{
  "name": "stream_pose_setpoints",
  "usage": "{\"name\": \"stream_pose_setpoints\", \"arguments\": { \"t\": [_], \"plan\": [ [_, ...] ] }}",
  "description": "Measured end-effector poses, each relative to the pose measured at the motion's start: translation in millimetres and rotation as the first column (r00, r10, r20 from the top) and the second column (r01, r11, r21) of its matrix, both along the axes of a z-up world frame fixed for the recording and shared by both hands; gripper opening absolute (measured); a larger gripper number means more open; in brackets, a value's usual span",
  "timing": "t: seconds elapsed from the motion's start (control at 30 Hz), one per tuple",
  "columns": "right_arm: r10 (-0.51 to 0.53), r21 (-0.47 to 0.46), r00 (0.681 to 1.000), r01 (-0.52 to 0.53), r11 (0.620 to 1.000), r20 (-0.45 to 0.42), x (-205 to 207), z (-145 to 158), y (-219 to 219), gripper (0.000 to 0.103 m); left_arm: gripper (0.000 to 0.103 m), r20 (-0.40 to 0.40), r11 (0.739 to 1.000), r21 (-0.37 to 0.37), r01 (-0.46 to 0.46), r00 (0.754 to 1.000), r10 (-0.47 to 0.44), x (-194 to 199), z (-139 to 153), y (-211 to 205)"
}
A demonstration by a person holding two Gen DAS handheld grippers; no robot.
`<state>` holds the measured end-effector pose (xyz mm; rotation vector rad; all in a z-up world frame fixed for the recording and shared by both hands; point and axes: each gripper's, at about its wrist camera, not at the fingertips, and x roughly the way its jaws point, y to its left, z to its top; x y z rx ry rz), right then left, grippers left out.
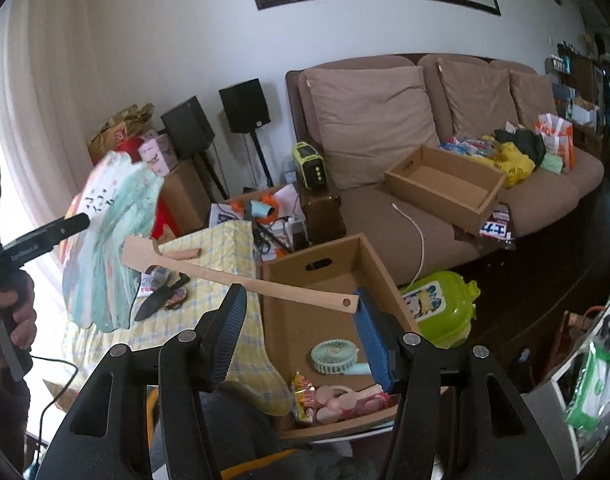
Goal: Organize objects
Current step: 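Carry the painted fan and wooden spatula over the cardboard box with both grippers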
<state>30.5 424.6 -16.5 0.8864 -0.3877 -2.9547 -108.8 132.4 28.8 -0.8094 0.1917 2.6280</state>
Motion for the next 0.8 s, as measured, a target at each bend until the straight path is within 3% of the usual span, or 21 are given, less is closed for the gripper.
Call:
{"name": "stream_pose_setpoints", "arguments": {
  "t": [0.37,0.8],
  "plan": [
    [-0.047,-0.050,0.997,0.050,0.998,0.054,-11,-28,25,0.057,0.087,0.034,1.000,-0.023,0.001,0.999,-0.001,-16,-21,36],
    [-0.116,-0.001,0.987,0.117,0.993,0.108,-15,-45,48,0.057,0.087,0.112,0.999,-0.027,0.043,0.993,-0.040,-37,-57,72]
  ]
}}
